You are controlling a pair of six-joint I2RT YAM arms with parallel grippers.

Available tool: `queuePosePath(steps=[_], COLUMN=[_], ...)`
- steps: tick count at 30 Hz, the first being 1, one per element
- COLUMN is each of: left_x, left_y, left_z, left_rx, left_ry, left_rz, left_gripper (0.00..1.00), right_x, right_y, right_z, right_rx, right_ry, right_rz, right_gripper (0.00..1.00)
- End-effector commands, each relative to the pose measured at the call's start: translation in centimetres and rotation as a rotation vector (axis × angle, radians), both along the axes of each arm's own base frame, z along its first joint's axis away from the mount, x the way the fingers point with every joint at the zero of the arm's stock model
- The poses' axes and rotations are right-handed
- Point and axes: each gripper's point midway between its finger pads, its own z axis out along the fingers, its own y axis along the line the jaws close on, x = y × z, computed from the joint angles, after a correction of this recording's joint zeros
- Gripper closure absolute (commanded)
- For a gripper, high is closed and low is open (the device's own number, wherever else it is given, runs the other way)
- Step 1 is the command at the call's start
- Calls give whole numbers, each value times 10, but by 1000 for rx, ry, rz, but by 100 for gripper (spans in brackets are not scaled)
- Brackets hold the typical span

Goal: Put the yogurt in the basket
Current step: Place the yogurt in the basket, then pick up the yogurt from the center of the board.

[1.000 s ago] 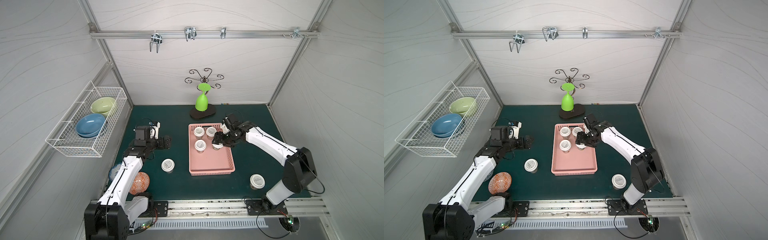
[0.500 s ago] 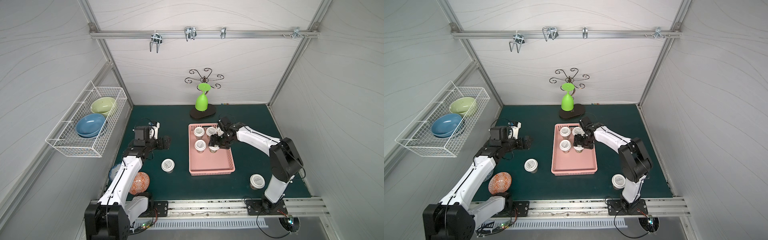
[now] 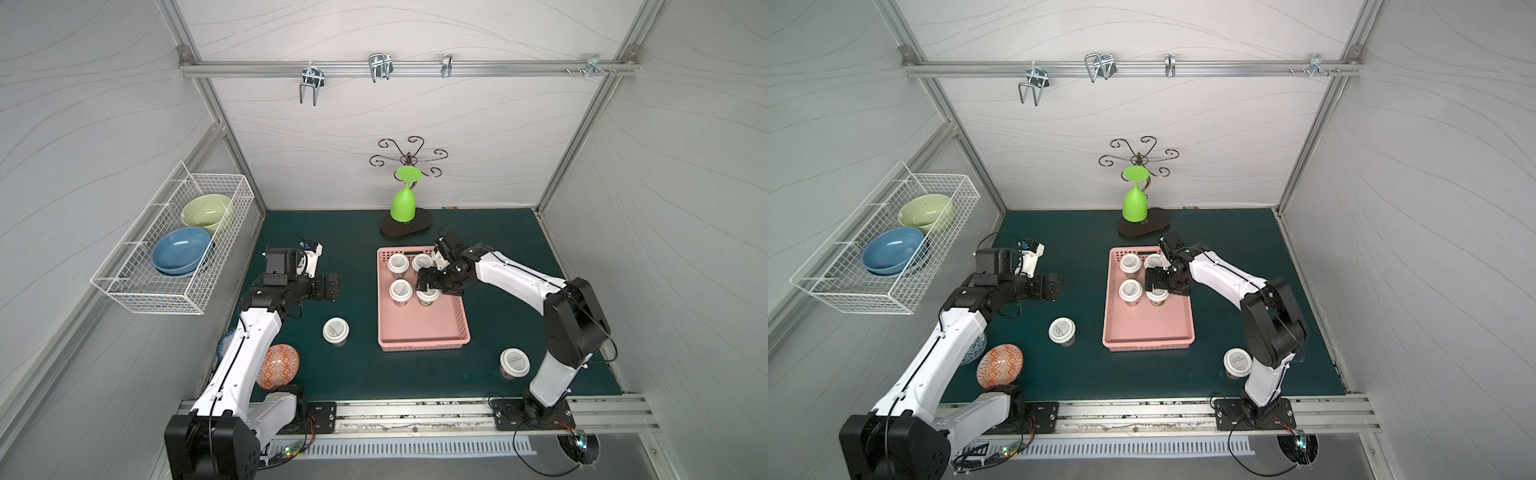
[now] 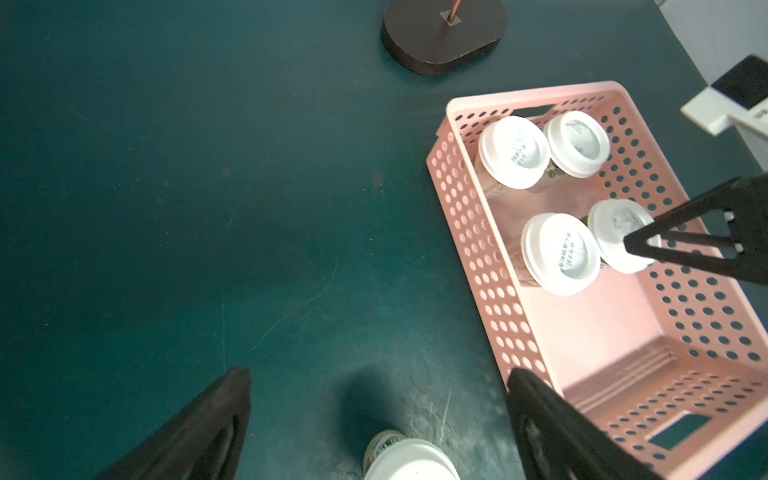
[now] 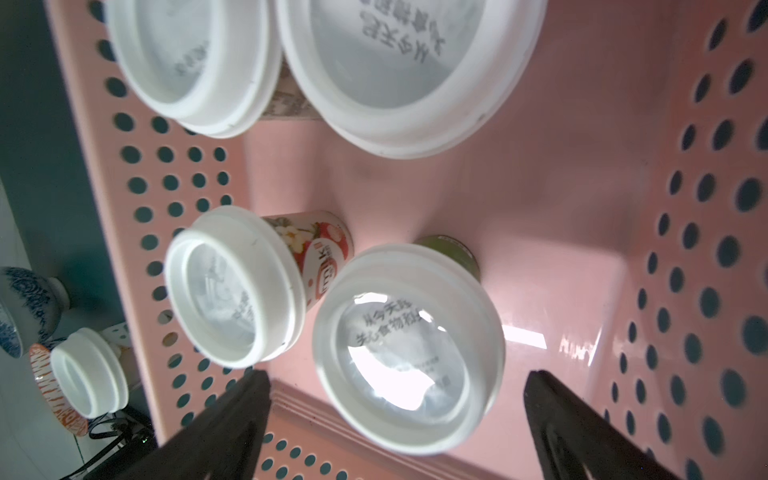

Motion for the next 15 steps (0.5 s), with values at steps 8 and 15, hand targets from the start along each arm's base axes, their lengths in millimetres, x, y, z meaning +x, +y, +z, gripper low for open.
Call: queuePosePath(steps=[8, 15], left_x=[-63, -80], left_y=[-17, -10], left_z=[-4, -15], left_rx=[26, 75], left_ry=[211, 321], left_rz=[-246, -285], left_gripper=[1, 1], right_x=[-4, -10], right_y=[-61, -109], right_z=[84, 126], right_rx=[46, -20], right_ry=[-196, -388], right_rz=[-51, -72], right_gripper=[1, 1])
